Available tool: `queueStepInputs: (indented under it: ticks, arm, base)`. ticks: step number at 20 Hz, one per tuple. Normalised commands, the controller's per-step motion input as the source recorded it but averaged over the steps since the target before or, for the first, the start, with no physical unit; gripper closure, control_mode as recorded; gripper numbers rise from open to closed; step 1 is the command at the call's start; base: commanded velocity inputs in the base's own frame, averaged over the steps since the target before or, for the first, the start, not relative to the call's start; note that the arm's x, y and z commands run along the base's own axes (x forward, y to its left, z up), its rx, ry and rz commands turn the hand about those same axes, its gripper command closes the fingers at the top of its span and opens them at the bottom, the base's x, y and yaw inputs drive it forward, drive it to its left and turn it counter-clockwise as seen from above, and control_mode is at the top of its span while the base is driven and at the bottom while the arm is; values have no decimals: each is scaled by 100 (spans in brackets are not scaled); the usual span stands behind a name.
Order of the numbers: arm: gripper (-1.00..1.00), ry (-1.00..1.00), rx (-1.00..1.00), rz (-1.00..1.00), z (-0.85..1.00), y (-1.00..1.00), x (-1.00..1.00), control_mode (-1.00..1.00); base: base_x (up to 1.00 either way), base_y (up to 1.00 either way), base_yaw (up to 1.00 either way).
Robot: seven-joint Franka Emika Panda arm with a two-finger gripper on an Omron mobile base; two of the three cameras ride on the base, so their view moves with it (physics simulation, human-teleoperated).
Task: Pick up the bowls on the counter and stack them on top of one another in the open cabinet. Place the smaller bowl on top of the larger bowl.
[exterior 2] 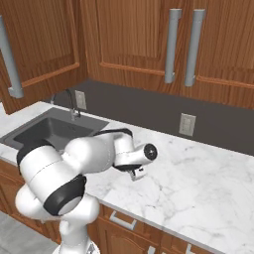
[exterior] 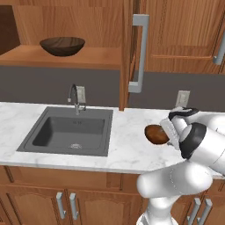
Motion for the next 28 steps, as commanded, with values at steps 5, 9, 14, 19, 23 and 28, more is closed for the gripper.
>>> queueStepInputs:
  ticks: [5,9,14,19,23,28]
  arm:
    - [-100,0,-1,0,-24,-3,23,-100]
    - [-100,0,-1,0,-27,0,16,-100]
    - [-100,0,0,0,-28,4,4,-100]
    - [100,-1,0,0,-22,13,6,-100]
    - [100,-4,0,0,-17,9,3,-100]
    - [100,-5,0,0,-17,6,1,-100]
  base:
    - [0,0,0]
    - [0,0,0]
    - [0,0,0]
    - [0,0,0]
    - [0,0,0]
    - [0,0,0]
